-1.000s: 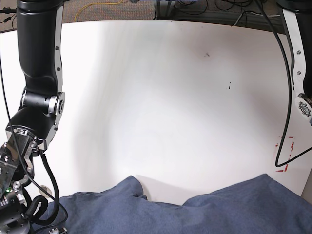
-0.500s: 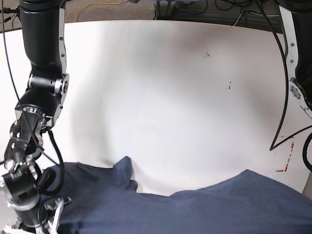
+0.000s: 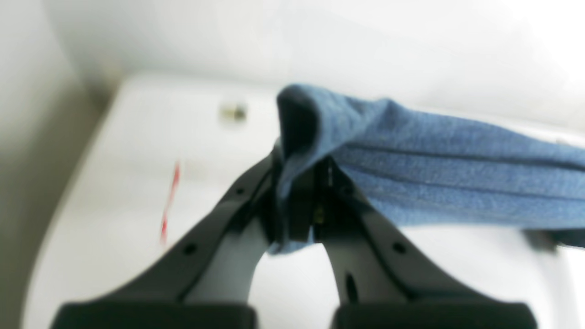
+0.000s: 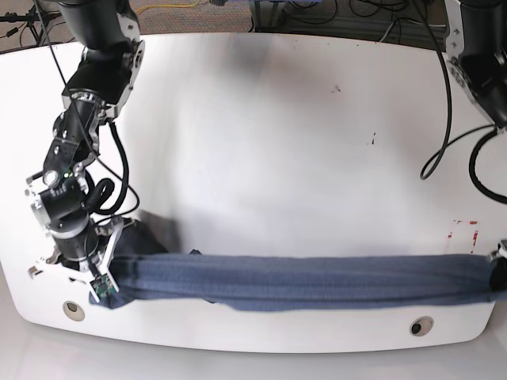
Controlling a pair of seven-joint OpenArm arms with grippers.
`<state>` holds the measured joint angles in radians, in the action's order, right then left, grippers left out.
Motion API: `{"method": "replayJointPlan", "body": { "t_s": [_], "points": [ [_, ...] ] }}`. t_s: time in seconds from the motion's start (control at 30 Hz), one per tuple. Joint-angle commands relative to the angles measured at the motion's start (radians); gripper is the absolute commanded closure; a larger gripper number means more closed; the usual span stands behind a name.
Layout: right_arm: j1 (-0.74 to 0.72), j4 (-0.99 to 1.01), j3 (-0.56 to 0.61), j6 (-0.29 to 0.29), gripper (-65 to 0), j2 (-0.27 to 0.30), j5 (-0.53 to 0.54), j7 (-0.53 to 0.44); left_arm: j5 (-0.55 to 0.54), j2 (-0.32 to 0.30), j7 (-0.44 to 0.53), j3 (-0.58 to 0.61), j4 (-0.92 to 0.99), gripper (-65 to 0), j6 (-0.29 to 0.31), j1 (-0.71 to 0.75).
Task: Fold the T-shirt properly
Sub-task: 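Lift the shirt with both grippers and lay it flat on the table, then pull the shirt edge with both grippers to straighten it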
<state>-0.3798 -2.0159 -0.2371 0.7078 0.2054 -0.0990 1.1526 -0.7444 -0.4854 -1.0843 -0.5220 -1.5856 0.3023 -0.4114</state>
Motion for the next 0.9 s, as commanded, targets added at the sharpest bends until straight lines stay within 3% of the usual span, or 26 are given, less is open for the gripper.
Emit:
{"method": "replayJointPlan", "body": {
  "t_s": [0.0,0.27,0.53,0.87],
  "points": [
    [0.041,-0.016,-0.034,-0.01,0.0,-0.001,-0.046,0.008,-0.005,-0.029,0.036,-0.046,-0.06,0.0,-0.015,0.055],
    [0.249,-0.018,-0.067,-0.01,0.0,-0.065,-0.046,0.0,-0.045,-0.029,0.036,-0.123,-0.106,0.0,-0.01,0.32],
    [0.408,-0.022,-0.069,-0.01,0.0,-0.116,-0.046,-0.061,-0.047,-0.028,0.036,-0.18,-0.104,0.0,-0.008,0.492],
    [0.554,-0.022,-0.069,-0.01,0.0,-0.156,-0.046,-0.099,-0.039,-0.029,0.036,-0.201,-0.095,0.0,0.099,0.63]
  ]
}}
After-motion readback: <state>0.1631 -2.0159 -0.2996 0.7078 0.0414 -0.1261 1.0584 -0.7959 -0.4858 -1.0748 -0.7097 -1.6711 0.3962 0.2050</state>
